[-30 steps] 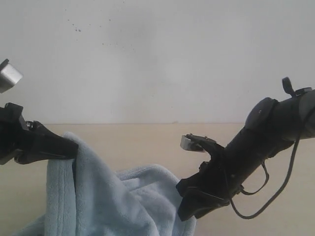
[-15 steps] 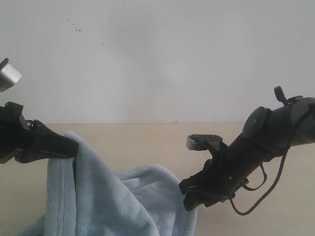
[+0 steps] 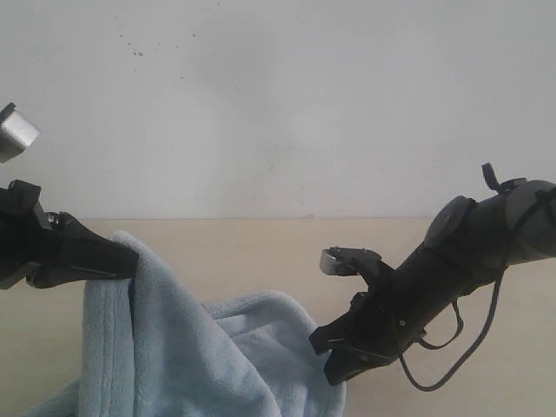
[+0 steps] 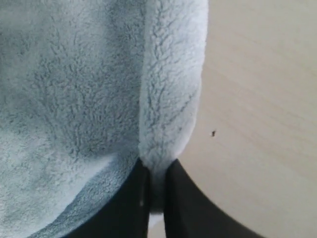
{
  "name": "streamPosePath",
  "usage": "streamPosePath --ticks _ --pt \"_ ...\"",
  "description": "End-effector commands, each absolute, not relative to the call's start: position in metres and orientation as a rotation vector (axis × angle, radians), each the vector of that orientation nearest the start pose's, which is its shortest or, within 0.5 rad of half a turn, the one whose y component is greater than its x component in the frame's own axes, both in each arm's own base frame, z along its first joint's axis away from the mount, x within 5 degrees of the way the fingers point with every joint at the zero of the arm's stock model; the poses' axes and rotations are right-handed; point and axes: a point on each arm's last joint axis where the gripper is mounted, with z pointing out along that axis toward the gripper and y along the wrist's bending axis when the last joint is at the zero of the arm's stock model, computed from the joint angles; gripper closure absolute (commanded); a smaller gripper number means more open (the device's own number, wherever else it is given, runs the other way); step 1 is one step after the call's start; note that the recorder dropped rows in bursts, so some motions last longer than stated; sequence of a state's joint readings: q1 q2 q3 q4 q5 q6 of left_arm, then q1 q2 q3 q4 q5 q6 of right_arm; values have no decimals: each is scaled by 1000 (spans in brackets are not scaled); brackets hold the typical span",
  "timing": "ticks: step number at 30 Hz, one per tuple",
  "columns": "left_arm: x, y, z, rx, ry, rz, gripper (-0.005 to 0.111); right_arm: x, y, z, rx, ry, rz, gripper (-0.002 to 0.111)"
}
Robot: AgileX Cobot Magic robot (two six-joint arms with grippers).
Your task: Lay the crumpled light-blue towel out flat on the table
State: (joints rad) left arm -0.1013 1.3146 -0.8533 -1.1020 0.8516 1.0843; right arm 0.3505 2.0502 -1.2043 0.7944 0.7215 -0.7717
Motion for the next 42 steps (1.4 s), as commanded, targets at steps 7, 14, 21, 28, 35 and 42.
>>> streamPosePath --ticks 7,14,21,28,35,42 --pt "242 -86 287 634 2190 -824 103 339 169 170 -819 2630 756 108" --pt "208 -72 334 739 1965 -520 103 316 131 293 -735 2319 537 108" --pt "171 -55 353 729 1974 -281 103 292 67 341 -569 2321 137 108" --pt "164 -57 344 701 2085 -376 103 291 47 322 -413 2507 -3 108" --pt "152 -79 299 903 2162 -643 103 282 45 286 -430 2589 -8 108" --pt "117 -110 245 1316 2168 -841 99 275 49 269 -451 2621 61 108"
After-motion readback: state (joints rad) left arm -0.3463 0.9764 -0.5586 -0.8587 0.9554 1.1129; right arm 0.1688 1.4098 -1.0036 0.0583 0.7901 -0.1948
